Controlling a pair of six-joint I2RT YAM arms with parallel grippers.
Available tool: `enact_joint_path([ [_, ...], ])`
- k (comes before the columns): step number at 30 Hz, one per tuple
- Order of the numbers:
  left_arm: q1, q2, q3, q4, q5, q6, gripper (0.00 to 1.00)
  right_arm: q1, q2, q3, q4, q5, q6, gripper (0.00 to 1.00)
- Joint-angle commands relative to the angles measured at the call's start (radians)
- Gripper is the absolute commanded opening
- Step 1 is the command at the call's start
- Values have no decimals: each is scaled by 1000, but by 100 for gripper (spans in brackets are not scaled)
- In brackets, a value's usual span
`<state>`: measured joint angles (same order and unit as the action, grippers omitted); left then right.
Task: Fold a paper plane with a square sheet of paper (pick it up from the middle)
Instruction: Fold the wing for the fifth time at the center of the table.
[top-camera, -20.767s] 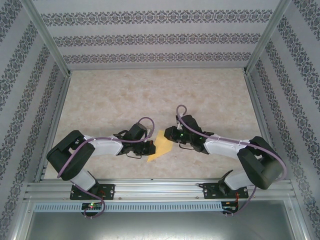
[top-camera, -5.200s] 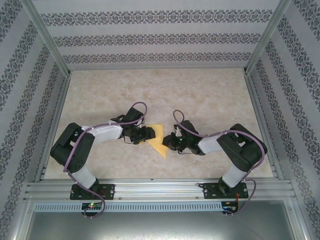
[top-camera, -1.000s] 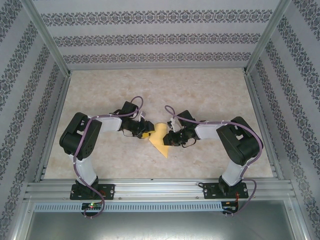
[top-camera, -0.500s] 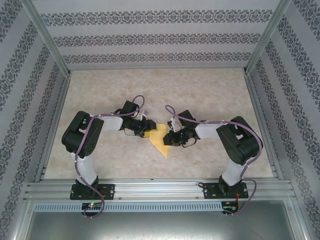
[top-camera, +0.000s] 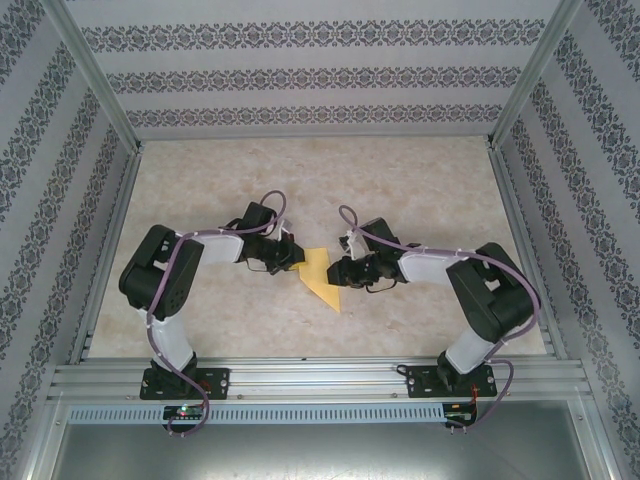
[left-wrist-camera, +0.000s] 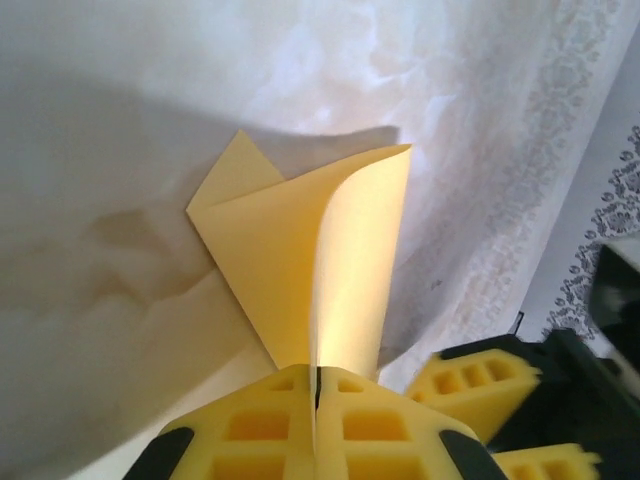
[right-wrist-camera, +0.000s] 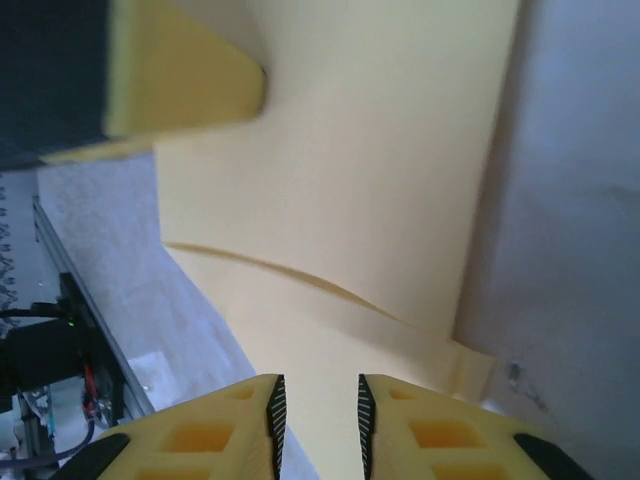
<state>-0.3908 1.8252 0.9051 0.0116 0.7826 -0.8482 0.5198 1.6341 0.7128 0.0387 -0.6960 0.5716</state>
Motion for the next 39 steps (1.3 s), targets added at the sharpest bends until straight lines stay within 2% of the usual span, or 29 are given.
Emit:
enact_joint_path([
  [1, 0, -74, -50, 36, -78, -67, 4, 18, -66, -29, 72, 39, 69, 29],
  [9, -7, -164, -135, 67, -146, -131, 4, 98, -55, -27, 31, 213, 96, 20],
  [16, -11, -186, -148, 56, -160, -137, 5, 107, 34, -20, 33, 238, 91, 20],
  [19, -16, -174, -143, 59, -151, -132, 9, 103, 49, -26, 23, 274, 90, 19],
  [26, -26, -118, -116, 61, -118, -123, 18, 102, 79, -21, 18, 254, 81, 20],
  [28, -25, -118, -111, 53, -120, -120, 17, 100, 64, -23, 10, 261, 77, 20],
  [33, -25, -122, -86, -16, -150, -102, 9, 98, -22, -2, -46, 299, 53, 23],
  [36, -26, -122, -70, -46, -158, -98, 7, 101, -125, 2, -114, 419, 33, 30],
  [39, -25, -125, -64, -59, -163, -95, 7, 117, -238, -45, -109, 524, -14, 39],
])
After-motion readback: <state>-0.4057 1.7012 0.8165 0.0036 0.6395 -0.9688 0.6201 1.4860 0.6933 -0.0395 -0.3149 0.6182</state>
